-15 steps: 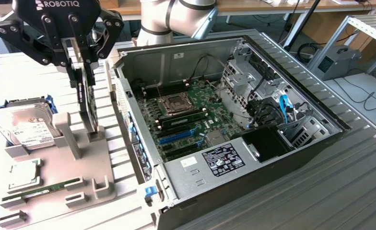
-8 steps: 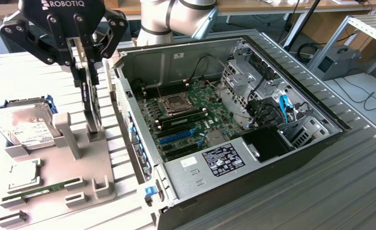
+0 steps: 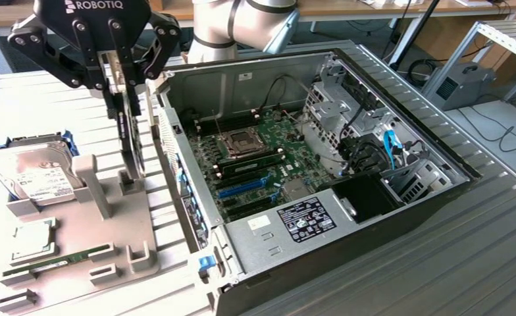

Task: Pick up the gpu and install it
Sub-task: 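Pick up the gpu and move the gpu toward the slot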

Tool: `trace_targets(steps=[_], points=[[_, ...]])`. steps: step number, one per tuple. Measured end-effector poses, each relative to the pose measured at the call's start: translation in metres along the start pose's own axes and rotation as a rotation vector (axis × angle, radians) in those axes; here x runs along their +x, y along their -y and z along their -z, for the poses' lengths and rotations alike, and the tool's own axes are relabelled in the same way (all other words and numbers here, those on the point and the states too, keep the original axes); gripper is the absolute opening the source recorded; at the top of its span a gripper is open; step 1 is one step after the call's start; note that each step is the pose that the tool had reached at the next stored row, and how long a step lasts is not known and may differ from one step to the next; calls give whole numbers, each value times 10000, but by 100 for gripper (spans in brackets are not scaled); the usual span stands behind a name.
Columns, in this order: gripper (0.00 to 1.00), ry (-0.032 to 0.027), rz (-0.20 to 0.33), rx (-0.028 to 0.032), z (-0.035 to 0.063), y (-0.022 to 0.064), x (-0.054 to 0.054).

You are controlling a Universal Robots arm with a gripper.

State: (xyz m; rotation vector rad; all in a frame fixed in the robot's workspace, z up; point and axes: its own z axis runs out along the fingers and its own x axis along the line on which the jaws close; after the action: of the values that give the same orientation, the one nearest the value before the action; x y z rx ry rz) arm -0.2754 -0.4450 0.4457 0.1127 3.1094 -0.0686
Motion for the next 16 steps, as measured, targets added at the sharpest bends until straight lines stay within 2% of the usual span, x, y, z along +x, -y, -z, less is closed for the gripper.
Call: trace_targets(steps=[16], points=[[26,0,1,0,-3,-7,-103]])
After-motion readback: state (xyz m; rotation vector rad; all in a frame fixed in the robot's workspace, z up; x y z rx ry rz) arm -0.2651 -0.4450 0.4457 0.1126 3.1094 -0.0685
